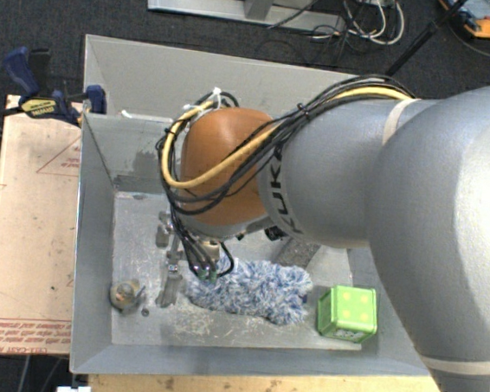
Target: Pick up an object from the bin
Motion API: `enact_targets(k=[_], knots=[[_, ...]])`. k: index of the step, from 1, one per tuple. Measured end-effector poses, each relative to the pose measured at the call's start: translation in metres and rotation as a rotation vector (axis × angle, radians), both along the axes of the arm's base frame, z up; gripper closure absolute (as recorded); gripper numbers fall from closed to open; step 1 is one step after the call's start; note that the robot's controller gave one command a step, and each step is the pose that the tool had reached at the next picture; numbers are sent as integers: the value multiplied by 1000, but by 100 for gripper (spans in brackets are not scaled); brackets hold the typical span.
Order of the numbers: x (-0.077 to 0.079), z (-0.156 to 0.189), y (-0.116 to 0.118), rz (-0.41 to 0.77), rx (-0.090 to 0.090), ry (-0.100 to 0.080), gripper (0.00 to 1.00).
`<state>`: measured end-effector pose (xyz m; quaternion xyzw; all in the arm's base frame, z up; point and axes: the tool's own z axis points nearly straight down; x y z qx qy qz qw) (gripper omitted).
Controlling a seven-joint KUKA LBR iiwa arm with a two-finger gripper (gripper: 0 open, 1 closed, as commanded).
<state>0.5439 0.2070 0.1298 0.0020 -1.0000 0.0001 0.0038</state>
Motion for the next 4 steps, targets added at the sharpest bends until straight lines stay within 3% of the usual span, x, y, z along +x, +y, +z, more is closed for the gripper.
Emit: enact_targets(k=[1,2,3,4], knots=[[2,5,-1,-3,2,-7,0],[5,-35,-52,58,3,-11,0],[-28,-24,-122,193,2,-7,100],[-28,-24,-122,193,2,-7,100]])
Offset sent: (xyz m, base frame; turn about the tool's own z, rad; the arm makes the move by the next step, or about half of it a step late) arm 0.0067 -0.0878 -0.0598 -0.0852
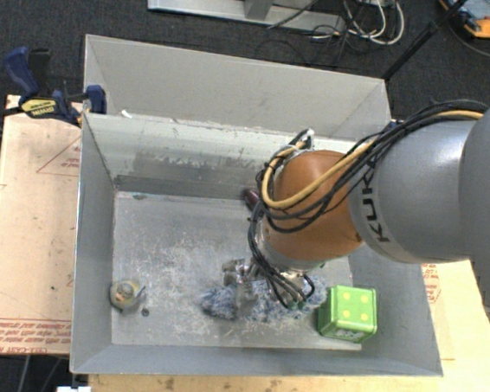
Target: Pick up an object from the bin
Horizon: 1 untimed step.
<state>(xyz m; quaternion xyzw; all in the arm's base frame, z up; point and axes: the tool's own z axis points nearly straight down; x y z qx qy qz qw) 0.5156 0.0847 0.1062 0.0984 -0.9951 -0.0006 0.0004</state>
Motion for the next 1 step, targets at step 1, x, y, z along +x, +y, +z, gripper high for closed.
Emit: enact_targets(k=[1], knots=[[13,126,-6,1,0,-3,100]])
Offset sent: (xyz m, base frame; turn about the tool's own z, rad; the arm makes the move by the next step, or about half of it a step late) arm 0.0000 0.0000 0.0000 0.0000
